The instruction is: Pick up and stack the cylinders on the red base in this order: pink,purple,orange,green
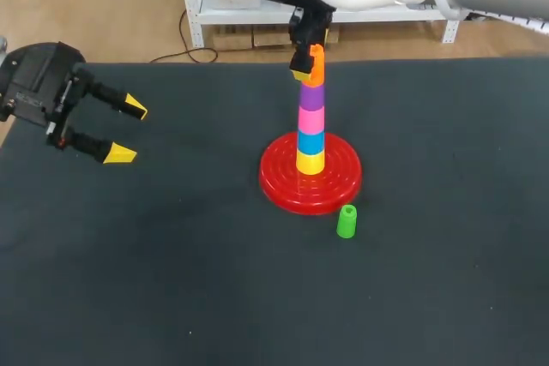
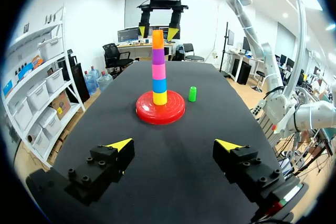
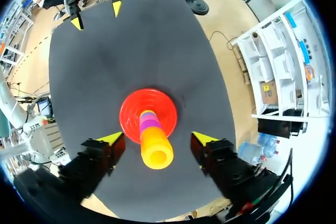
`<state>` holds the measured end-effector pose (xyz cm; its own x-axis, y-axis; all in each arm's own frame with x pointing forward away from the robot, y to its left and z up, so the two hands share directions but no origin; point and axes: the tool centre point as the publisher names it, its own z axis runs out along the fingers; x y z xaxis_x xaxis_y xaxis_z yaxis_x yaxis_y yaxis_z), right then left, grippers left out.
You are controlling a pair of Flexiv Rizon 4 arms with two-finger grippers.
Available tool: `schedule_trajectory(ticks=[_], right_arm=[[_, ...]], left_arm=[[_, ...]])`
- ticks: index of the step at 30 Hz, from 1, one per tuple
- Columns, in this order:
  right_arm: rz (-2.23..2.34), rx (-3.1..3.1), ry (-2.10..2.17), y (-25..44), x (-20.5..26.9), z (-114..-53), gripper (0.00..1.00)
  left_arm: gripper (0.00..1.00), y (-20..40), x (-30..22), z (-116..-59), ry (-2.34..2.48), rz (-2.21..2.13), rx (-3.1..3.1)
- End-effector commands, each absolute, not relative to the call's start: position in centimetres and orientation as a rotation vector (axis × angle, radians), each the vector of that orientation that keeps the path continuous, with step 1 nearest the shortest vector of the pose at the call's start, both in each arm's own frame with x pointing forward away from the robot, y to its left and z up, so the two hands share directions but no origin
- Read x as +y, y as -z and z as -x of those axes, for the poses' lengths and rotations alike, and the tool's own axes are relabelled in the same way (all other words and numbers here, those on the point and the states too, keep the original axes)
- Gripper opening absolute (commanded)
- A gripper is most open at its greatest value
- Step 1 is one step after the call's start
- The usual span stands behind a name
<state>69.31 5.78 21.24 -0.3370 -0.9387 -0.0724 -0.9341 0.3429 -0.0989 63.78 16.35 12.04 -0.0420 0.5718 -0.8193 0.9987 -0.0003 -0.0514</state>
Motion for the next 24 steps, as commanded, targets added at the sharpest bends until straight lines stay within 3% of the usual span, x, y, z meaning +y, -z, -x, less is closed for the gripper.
schedule_trajectory(ticks=[1, 14, 24], right_arm=[[1.662, 2.428, 0.101, -22.1, 4.8, -67.9, 1.00], [1.407, 2.386, 0.262, -24.6, 2.0, -63.1, 1.00], [1.394, 2.499, 0.122, -19.1, 1.6, -58.4, 1.00]], left_arm=[[1.00, -12.0, 16.4, -63.8, 0.906, -1.632, 1.673], [1.00, -12.0, 16.4, -63.8, 0.906, -1.632, 1.673], [1.00, -12.0, 16.4, -63.8, 0.906, -1.632, 1.673]])
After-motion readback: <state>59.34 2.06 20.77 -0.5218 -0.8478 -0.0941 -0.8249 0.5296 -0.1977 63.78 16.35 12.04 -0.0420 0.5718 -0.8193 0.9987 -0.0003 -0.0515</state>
